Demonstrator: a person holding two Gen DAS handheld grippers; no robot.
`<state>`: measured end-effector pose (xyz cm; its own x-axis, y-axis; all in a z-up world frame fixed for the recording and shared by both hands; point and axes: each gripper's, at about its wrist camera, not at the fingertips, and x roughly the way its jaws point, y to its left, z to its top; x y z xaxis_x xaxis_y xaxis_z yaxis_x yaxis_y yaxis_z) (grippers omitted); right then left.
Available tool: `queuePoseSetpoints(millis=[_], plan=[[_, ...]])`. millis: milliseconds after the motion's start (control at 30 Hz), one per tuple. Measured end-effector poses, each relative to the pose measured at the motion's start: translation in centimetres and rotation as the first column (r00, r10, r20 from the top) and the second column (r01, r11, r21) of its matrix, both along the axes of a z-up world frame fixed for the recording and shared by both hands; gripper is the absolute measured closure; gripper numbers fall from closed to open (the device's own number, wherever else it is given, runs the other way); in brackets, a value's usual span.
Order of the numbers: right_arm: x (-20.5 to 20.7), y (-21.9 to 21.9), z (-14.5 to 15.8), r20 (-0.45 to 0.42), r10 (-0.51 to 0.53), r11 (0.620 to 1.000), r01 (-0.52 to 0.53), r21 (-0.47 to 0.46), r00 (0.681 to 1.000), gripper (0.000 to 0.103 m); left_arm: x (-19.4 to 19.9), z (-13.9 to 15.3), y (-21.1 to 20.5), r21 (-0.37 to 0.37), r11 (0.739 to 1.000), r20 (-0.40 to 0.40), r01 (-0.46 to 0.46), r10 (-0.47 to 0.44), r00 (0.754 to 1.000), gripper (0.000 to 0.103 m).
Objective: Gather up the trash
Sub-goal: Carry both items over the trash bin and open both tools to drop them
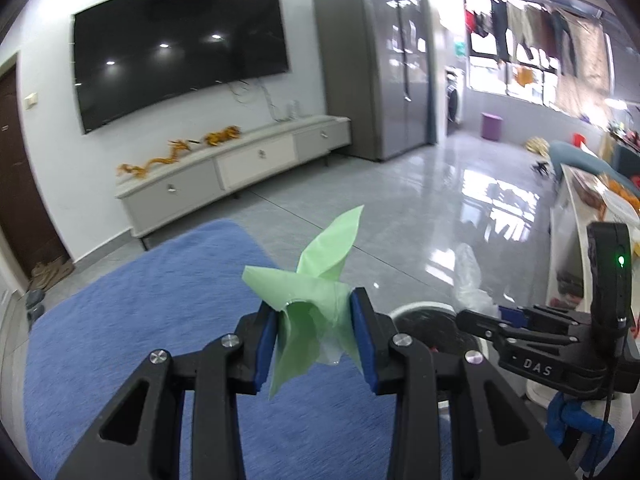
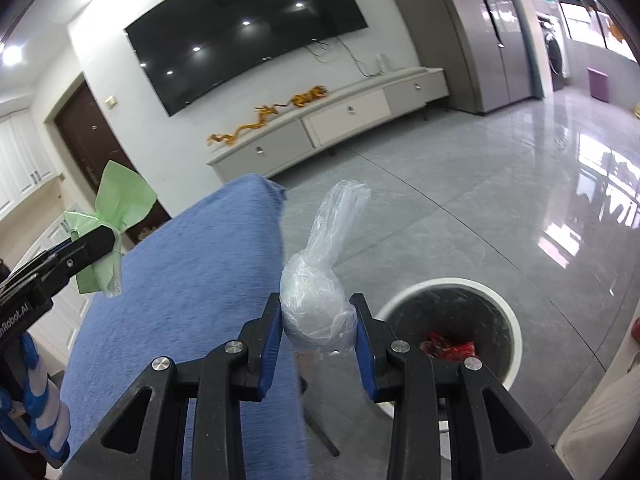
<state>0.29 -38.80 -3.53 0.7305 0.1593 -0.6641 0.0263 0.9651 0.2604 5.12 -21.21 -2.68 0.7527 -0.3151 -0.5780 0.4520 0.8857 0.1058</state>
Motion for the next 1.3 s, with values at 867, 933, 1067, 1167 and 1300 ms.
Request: queuePoseSetpoints(millis=[867,933,1067,1167,1300], plan=[[3.8,-7.8,-6.3,-0.187,-0.223,0.975,0.216,-0.057,0.957,0.069,8.1,-8.9,-10.8,0.032,0.969,-0.243,0.245,-0.230,0.942,0.068],[3.6,-8.2,-6.8,-0.203,-0.242,0.970,0.232,-0.072,0.949,0.068,8.3,-9.4,-11.7,0.032,0.968,-0.257,0.249,-0.233,0.938,0.067],[3.2,-8.9,-7.2,-0.216,-0.289,0.957,0.279,-0.079,0.933,0.036,8.9,-9.9,-12.8,0.002,0.964,-0.291,0.267,-0.255,0.922,0.063],[2.8,-9.6,-7.3,-0.223,-0.328,0.945,0.314,-0.095,0.918,0.032,9.0,-10.0,-13.7,-0.008,0.962,-0.297,0.275,-0.264,0.918,0.050],[1.9,-10.1,-6.9,-0.219,-0.355,0.935,0.340,-0.104,0.909,0.028,8.7,-9.8,-14.3,-0.025,0.957,-0.306,0.289,-0.282,0.909,0.046]])
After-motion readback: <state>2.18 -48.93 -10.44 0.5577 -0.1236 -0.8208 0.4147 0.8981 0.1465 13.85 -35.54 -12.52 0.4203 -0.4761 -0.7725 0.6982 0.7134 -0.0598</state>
